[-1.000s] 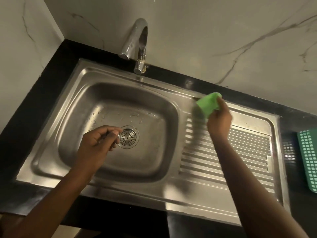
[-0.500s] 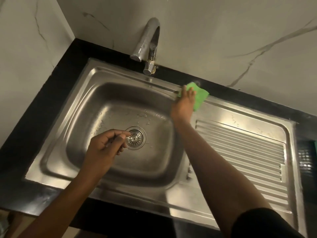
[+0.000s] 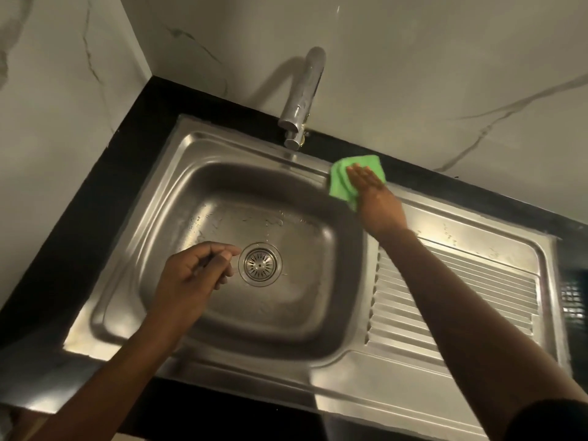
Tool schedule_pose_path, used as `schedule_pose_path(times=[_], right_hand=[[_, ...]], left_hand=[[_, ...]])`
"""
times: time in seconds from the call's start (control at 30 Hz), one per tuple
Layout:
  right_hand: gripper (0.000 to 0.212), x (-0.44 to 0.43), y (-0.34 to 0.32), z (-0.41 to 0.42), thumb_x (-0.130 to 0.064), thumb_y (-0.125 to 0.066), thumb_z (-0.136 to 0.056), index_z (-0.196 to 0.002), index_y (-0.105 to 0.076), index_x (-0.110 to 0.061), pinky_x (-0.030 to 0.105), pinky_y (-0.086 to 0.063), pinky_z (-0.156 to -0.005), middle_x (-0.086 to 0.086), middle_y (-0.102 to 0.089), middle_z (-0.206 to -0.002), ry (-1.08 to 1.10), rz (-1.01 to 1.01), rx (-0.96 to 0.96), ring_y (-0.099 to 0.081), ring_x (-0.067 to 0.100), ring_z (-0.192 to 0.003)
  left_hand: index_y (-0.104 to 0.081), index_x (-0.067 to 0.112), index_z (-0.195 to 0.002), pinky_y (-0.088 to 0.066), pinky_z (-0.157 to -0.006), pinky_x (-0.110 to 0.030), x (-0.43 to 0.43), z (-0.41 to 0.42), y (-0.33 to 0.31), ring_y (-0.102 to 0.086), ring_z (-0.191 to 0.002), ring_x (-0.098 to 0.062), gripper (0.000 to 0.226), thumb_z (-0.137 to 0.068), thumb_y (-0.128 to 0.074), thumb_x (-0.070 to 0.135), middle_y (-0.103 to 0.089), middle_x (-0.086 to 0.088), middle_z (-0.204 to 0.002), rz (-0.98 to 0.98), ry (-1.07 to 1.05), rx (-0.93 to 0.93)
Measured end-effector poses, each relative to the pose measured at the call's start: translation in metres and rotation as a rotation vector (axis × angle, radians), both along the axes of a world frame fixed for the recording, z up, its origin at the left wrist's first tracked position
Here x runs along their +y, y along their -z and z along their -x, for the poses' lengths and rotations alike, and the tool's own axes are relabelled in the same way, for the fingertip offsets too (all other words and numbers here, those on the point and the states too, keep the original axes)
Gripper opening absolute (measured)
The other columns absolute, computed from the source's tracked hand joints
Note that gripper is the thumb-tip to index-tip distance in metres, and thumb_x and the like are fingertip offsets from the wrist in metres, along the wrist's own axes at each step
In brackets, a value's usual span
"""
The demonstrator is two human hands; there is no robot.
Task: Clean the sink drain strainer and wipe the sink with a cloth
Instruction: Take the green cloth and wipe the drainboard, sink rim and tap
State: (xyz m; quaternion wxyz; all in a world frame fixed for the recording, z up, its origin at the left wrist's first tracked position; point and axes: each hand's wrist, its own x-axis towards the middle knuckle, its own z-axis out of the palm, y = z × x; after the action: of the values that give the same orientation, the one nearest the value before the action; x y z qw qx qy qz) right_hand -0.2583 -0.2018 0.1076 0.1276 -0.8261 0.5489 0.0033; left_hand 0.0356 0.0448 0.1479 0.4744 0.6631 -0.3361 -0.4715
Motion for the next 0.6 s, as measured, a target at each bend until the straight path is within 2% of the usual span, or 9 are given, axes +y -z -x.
schedule_pose_path(times=[0.07,0.17,0.23,0.27,0.33,0.4,0.5,0.6], right_hand=[[0.07,-0.004,-0.002,0.034,-0.002,-0.058,-0.098,-0.162,-0.036,-0.016,0.046,-0.037,-0.123,0.004,-0.031,-0.171,0.175,-0.003,-0.001,-0.035,0.026,-0.155],[0.067,-0.012,-0.004,0.065,-0.001,-0.057,-0.096,-0.159,-0.042,-0.021,0.051,-0.048,-0.113,0.004,-0.041,-0.166,0.455,0.025,-0.016,-0.053,0.039,-0.14],[0.058,-0.019,-0.001,0.055,-0.009,-0.053,-0.1,-0.157,-0.045,-0.019,0.053,-0.044,-0.116,0.013,-0.045,-0.162,0.591,0.026,-0.044,-0.051,0.043,-0.14],[0.056,-0.021,0.002,0.041,-0.014,-0.051,-0.101,-0.157,-0.045,-0.014,0.052,-0.038,-0.12,0.018,-0.044,-0.161,0.625,0.025,-0.058,-0.045,0.043,-0.144],[0.061,-0.02,0.009,-0.002,-0.021,-0.052,-0.101,-0.159,-0.039,-0.006,0.049,-0.023,-0.128,0.023,-0.034,-0.166,0.583,0.031,-0.078,-0.03,0.043,-0.153],[0.067,-0.013,0.015,-0.056,-0.024,-0.055,-0.101,-0.162,-0.033,-0.008,0.046,-0.015,-0.13,0.022,-0.026,-0.17,0.478,0.035,-0.106,-0.02,0.043,-0.157],[0.069,-0.001,0.021,-0.124,-0.026,-0.053,-0.102,-0.165,-0.027,-0.013,0.048,-0.012,-0.131,0.016,-0.02,-0.173,0.322,0.051,-0.121,-0.012,0.039,-0.16],[0.072,0.01,0.022,-0.148,-0.028,-0.058,-0.102,-0.165,-0.026,-0.013,0.049,-0.011,-0.132,0.012,-0.021,-0.173,0.234,0.077,-0.152,-0.011,0.035,-0.161]], left_hand=[[-0.08,0.022,-0.099,-0.055,-0.067,-0.026,0.003,-0.007,-0.001,-0.065,-0.071,-0.017,0.025,-0.102,-0.06,0.007,-0.071,-0.01,-0.078,-0.003,-0.002,0.007],[-0.08,0.018,-0.1,-0.055,-0.068,-0.031,0.007,-0.018,-0.001,-0.065,-0.072,-0.026,0.023,-0.101,-0.06,0.007,-0.071,-0.011,-0.078,-0.003,-0.022,0.02],[-0.08,0.018,-0.101,-0.056,-0.071,-0.037,0.01,-0.027,0.001,-0.066,-0.075,-0.031,0.023,-0.101,-0.06,0.007,-0.071,-0.011,-0.078,-0.012,-0.022,0.014],[-0.08,0.018,-0.101,-0.056,-0.072,-0.038,0.011,-0.03,0.002,-0.066,-0.075,-0.031,0.022,-0.101,-0.06,0.007,-0.071,-0.011,-0.078,-0.015,-0.022,0.017],[-0.08,0.019,-0.099,-0.055,-0.071,-0.037,0.012,-0.035,0.003,-0.065,-0.072,-0.024,0.023,-0.101,-0.061,0.007,-0.071,-0.011,-0.077,-0.015,-0.028,0.025],[-0.081,0.021,-0.097,-0.054,-0.069,-0.034,0.012,-0.038,0.002,-0.064,-0.071,-0.02,0.025,-0.101,-0.061,0.007,-0.071,-0.01,-0.076,-0.013,-0.029,0.024],[-0.081,0.022,-0.099,-0.054,-0.071,-0.036,0.012,-0.044,0.002,-0.065,-0.071,-0.021,0.025,-0.101,-0.061,0.007,-0.071,-0.009,-0.076,-0.011,-0.016,0.018],[-0.081,0.023,-0.1,-0.055,-0.072,-0.037,0.011,-0.048,0.001,-0.066,-0.072,-0.022,0.026,-0.102,-0.06,0.007,-0.072,-0.008,-0.077,-0.009,-0.007,0.017]])
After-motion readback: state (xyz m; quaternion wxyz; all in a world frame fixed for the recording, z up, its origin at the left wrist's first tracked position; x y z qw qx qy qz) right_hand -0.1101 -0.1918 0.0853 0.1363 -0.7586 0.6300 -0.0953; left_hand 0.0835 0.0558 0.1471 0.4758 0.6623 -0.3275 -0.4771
